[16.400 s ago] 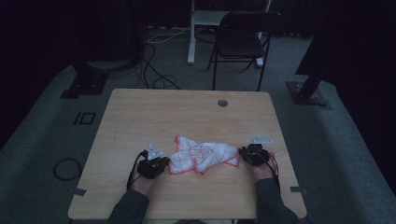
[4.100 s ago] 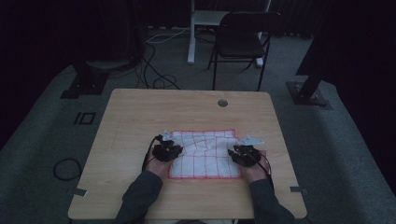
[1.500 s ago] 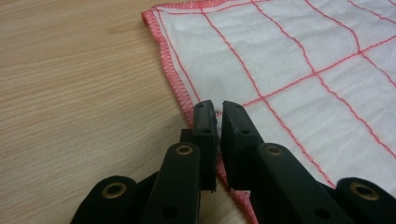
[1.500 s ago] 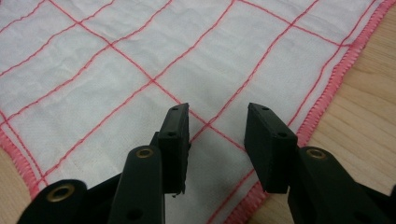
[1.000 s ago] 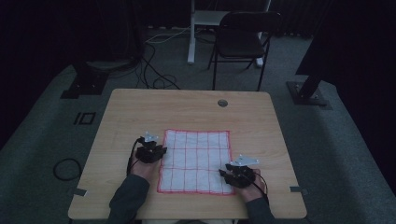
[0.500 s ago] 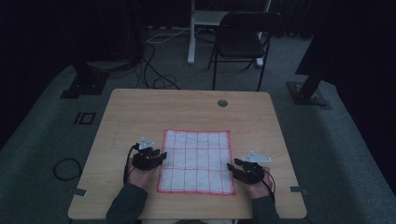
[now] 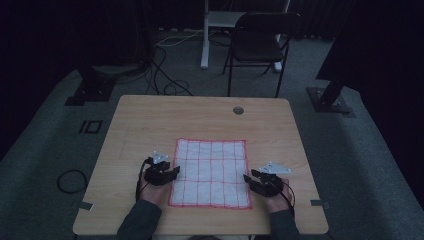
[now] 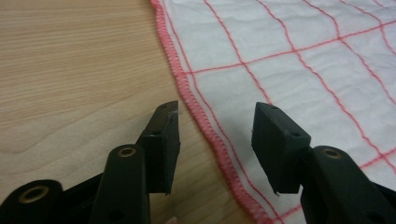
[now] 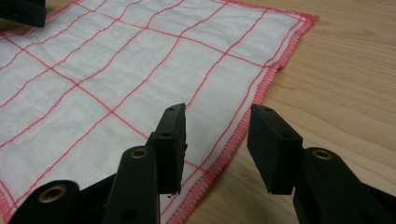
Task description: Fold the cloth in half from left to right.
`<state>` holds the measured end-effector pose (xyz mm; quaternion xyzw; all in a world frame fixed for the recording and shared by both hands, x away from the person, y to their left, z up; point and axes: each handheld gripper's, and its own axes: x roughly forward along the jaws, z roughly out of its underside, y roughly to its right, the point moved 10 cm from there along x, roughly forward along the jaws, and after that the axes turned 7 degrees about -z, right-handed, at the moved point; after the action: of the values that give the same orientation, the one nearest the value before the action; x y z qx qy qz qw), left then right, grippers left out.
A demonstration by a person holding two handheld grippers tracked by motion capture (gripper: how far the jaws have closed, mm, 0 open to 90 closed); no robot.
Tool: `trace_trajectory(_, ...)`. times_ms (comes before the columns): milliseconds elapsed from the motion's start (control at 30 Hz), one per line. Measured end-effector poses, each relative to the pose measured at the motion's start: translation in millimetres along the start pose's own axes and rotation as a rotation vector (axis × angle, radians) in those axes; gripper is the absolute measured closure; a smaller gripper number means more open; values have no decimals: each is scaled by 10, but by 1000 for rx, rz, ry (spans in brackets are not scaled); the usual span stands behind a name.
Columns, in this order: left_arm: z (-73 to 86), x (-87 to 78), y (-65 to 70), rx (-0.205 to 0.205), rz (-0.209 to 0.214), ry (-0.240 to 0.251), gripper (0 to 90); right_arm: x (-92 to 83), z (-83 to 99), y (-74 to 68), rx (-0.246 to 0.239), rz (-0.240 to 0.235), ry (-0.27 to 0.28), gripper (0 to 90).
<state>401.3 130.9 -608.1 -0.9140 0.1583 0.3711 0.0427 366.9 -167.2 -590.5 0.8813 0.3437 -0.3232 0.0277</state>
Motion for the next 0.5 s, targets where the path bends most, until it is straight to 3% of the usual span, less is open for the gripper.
trace_trajectory(100, 2, 7, -1, 9, -18, 9, 495, 4, -3, -9, -2, 0, 0, 573)
trace_trajectory(267, 2, 32, 20, 61, -83, 15, 490, 5, -7, -5, -1, 0, 2, 572)
trace_trajectory(400, 4, 33, 39, 58, -109, 8, 497, -4, -9, 3, -1, 0, 6, 572)
trace_trajectory(500, 8, 22, 75, 58, -107, 2, 560, 2, -8, -3, 1, -3, 4, 572)
